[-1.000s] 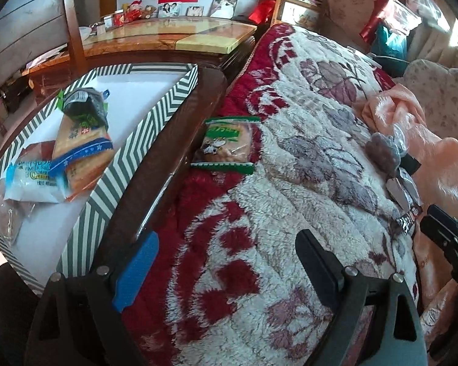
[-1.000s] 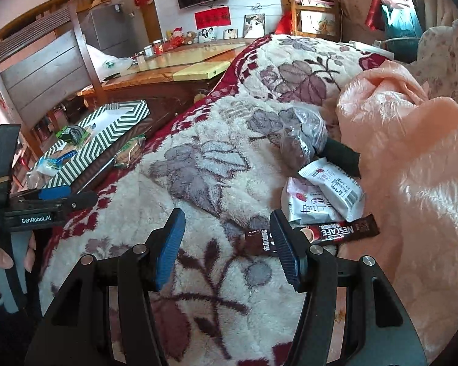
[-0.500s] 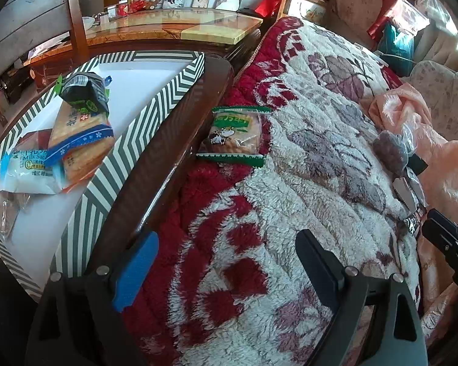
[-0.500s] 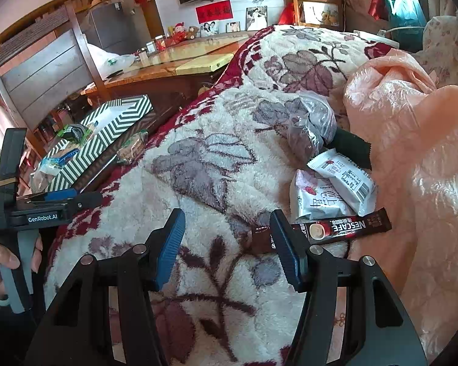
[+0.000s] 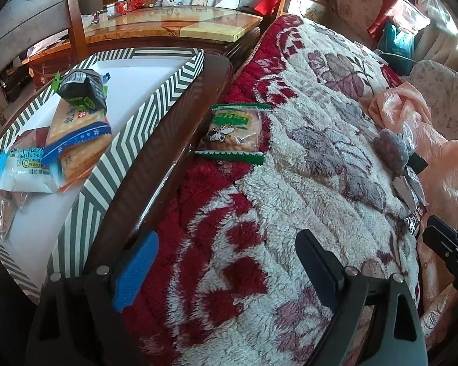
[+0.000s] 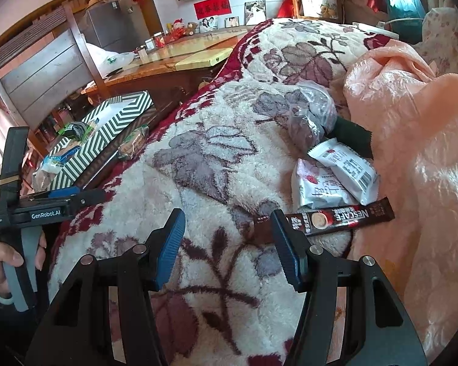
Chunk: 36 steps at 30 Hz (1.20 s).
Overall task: Organize snacks
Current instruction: 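Move both grippers back over the snacks beside the pink blanket, then grasp the brown Nescafe coffee stick with the left gripper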
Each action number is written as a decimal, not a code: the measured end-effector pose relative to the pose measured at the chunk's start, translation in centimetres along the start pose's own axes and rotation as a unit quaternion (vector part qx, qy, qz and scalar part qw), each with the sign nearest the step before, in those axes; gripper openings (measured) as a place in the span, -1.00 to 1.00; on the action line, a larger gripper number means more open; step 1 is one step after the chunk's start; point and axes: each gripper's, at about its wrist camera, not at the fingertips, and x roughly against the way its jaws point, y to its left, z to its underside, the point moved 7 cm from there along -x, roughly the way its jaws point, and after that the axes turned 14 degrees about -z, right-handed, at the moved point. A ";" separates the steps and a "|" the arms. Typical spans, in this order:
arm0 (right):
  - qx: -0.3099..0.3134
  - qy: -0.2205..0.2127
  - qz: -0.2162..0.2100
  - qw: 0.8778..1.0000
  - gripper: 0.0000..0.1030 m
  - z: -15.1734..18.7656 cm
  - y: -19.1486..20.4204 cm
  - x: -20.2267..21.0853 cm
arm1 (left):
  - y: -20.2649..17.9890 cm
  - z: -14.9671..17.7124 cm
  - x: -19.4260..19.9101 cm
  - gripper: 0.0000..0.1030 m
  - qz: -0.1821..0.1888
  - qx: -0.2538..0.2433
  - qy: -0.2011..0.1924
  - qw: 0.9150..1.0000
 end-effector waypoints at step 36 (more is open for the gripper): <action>-0.185 -0.041 0.091 0.978 0.13 -1.1 -9.8 6.6 | -23.3 1.3 2.4 0.80 0.164 -0.249 -0.004 0.955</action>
